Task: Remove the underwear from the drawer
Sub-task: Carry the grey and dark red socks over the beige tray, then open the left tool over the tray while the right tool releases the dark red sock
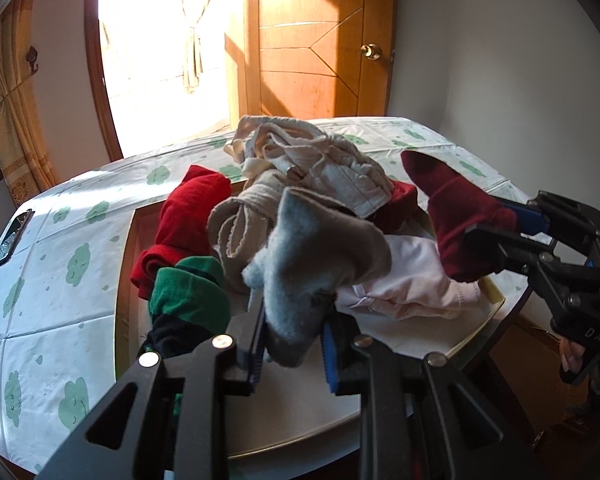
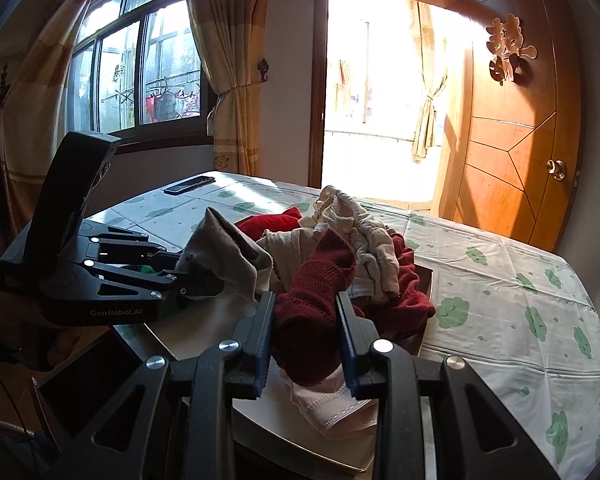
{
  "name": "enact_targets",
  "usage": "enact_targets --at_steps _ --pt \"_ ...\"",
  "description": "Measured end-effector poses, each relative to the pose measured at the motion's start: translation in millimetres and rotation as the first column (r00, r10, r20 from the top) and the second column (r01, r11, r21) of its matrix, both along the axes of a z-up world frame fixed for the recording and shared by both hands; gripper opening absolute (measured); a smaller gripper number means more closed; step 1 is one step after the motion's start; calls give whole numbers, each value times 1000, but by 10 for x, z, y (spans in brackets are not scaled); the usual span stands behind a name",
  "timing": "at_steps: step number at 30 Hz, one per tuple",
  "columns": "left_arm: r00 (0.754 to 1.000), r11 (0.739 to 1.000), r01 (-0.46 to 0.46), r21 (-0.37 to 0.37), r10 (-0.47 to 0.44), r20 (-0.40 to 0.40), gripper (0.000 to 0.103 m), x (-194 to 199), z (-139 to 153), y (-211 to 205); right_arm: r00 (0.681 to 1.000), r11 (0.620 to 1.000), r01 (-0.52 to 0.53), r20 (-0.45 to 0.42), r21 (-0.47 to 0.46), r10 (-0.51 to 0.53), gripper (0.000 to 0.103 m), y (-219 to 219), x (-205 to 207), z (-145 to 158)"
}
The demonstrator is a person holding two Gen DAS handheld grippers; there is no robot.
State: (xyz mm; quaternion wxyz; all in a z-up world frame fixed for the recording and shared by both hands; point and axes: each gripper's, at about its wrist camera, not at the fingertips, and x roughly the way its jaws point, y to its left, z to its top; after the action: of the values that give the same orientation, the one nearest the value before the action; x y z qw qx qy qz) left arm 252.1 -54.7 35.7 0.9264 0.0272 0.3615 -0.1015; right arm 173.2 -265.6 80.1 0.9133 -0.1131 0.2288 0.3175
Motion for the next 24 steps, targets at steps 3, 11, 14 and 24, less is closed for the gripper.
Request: enact_targets --at_steps 3,11,14,24 --pt "1000 1000 6 8 -6 -17 22 12 -34 -9 1000 1000 -1 -20 -15 1 32 42 36 -33" --pt "998 1000 5 26 -4 -56 22 45 -116 3 998 998 -13 -65 -55 9 32 141 95 -129" --pt "997 1000 3 21 -1 -78 22 65 -160 19 997 998 -16 -80 -64 11 32 162 108 -161" --pt "995 1000 -7 28 9 -100 22 62 -282 86 991 995 -27 -131 -95 15 32 244 156 -294"
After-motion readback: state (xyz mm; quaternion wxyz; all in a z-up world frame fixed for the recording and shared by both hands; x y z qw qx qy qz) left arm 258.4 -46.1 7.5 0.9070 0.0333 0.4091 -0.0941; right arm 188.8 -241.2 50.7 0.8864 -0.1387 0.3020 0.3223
